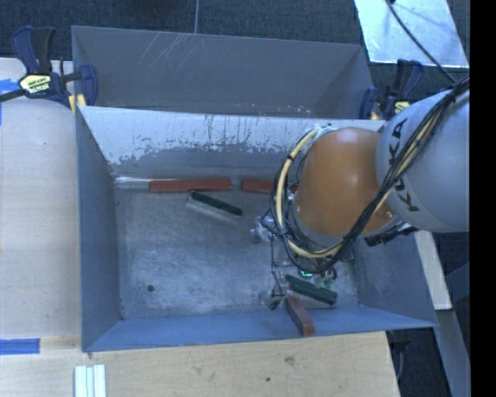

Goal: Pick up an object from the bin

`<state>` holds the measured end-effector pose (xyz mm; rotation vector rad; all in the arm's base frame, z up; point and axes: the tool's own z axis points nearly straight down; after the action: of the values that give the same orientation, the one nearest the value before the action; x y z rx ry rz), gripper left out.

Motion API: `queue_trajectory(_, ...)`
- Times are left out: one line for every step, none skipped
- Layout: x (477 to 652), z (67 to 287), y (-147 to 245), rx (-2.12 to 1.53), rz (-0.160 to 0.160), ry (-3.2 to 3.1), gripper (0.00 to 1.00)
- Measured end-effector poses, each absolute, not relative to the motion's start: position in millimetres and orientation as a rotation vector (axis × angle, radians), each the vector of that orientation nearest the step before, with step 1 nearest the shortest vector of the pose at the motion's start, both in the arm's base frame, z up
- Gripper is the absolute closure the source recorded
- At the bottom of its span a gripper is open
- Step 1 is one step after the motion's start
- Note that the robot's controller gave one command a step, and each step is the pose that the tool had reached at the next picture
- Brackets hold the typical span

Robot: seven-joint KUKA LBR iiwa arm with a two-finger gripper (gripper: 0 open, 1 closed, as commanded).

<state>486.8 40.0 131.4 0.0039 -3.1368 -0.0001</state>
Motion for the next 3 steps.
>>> queue_trajectory(544.5, 96, -7, -0.092, 0.003, -3.146, 0.00)
queue_trajectory(602.5, 74, 52, 0.093, -0.002, -3.146, 0.00)
queue_trajectory(601.7, 75, 50, 0.085, -0.001, -3.145, 1.00)
